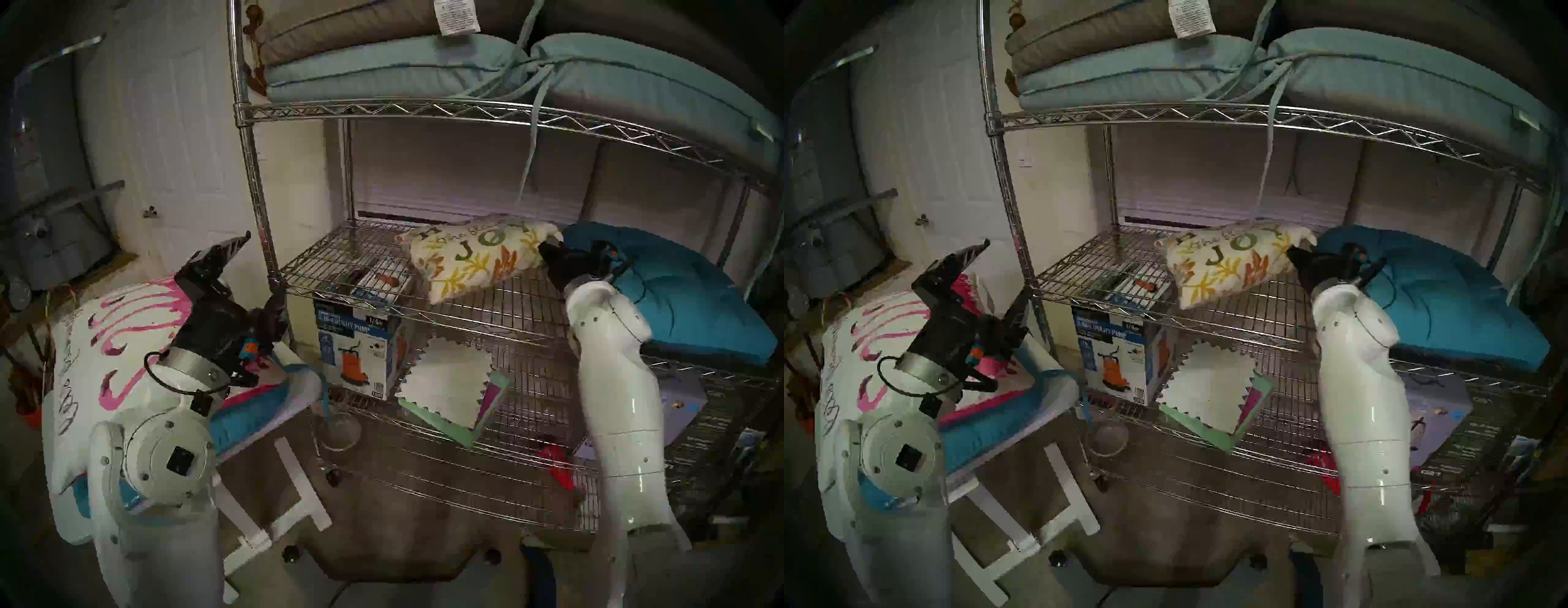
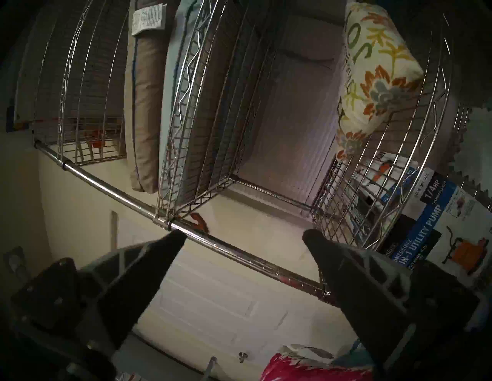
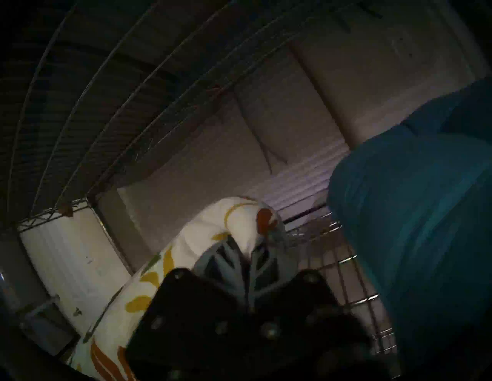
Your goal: Put cushion on the shelf
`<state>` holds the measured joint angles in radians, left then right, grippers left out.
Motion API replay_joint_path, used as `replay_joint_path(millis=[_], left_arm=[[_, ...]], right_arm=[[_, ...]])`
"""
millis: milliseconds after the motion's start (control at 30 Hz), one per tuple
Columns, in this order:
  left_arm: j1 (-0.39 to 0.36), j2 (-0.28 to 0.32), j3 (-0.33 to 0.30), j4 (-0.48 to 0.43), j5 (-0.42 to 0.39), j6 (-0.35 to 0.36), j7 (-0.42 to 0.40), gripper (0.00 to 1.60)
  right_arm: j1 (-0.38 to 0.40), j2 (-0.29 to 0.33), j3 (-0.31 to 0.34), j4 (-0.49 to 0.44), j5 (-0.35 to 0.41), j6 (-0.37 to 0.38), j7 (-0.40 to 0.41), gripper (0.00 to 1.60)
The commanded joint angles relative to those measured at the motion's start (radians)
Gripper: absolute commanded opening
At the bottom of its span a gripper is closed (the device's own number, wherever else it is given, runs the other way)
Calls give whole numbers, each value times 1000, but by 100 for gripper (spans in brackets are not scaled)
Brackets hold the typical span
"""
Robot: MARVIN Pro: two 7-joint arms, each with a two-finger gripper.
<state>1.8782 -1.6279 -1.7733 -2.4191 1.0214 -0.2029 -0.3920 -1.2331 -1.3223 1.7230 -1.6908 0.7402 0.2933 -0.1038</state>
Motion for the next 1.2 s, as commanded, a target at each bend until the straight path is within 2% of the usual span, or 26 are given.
replay_joint_path(millis=[0, 133, 300, 500, 533, 633, 667, 733, 800, 867, 900, 933, 1067, 1167], left_arm=[[0, -2, 2, -24, -1, 0, 0, 160], [0, -3, 2, -24, 0, -1, -1, 160], [-1, -6, 2, -24, 0, -2, -3, 160], [-1, -9, 1, -24, 1, -4, -5, 160], [-1, -9, 1, -24, 2, -5, -5, 160], [-2, -11, 1, -24, 2, -6, -6, 160], [-2, -11, 1, -24, 2, -6, -6, 160], [-2, -12, 0, -24, 2, -7, -7, 160], [-2, -13, 0, -24, 3, -7, -7, 160], [-2, -13, 0, -24, 3, -8, -8, 160], [-2, -14, 0, -24, 3, -8, -8, 160], [-2, -15, 0, -24, 3, -9, -8, 160], [-3, -16, -1, -24, 4, -10, -9, 160], [-3, -18, -1, -24, 4, -11, -9, 160]], right_arm=[[-5, 112, 144, -3, 34, 25, 65, 0], [-11, 138, 190, 4, 55, 47, 104, 0], [-24, 198, 294, 12, 107, 110, 194, 0], [-17, 265, 400, 83, 147, 164, 268, 0], [-3, 251, 402, 94, 141, 159, 263, 0], [-1, 303, 452, 140, 160, 194, 310, 0], [16, 283, 456, 149, 151, 188, 306, 0], [22, 312, 493, 181, 159, 212, 339, 0], [32, 338, 508, 214, 163, 226, 362, 0], [50, 337, 531, 235, 158, 237, 379, 0], [54, 361, 535, 257, 161, 245, 397, 0], [66, 355, 549, 269, 153, 250, 406, 0], [81, 407, 560, 341, 148, 265, 450, 0], [97, 418, 573, 379, 130, 270, 479, 0]])
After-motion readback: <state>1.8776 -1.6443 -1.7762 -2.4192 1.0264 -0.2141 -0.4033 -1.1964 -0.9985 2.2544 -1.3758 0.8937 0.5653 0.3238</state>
